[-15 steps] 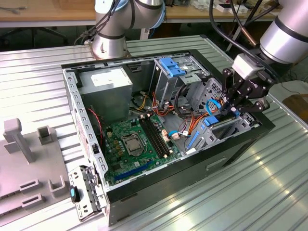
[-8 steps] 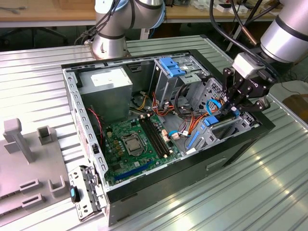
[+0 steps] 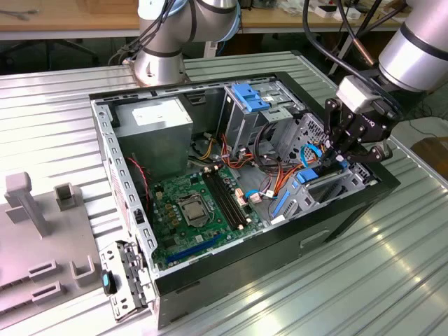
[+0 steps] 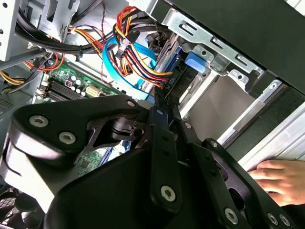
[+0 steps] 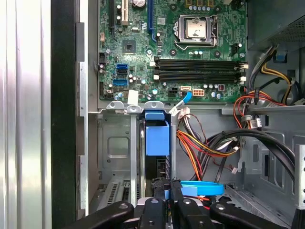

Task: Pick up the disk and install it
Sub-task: 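Insert the second disk wire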

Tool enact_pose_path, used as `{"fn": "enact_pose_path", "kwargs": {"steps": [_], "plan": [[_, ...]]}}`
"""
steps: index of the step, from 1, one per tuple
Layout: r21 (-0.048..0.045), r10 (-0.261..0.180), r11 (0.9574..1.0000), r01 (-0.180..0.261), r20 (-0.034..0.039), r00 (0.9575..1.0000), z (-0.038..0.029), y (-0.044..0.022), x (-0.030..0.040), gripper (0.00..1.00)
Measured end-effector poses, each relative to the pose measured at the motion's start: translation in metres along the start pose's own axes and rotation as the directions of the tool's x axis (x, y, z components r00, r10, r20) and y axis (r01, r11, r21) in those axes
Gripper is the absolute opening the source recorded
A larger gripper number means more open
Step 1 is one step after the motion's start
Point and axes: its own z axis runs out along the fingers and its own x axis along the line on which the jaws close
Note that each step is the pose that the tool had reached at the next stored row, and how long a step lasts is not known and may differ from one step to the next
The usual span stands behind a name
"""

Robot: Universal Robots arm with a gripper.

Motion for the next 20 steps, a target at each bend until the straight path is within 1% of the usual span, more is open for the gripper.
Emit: {"fn": "enact_pose_path", "kwargs": {"steps": [16,20], "plan": [[0.0000,0.000,1.0000,0.000,-0.0002,1.0000,0.0045,0.0000,0.0003,0.17],[0.0001,0.000,1.0000,0.000,0.0014,1.0000,0.0051,0.0000,0.0003,0.17]]}}
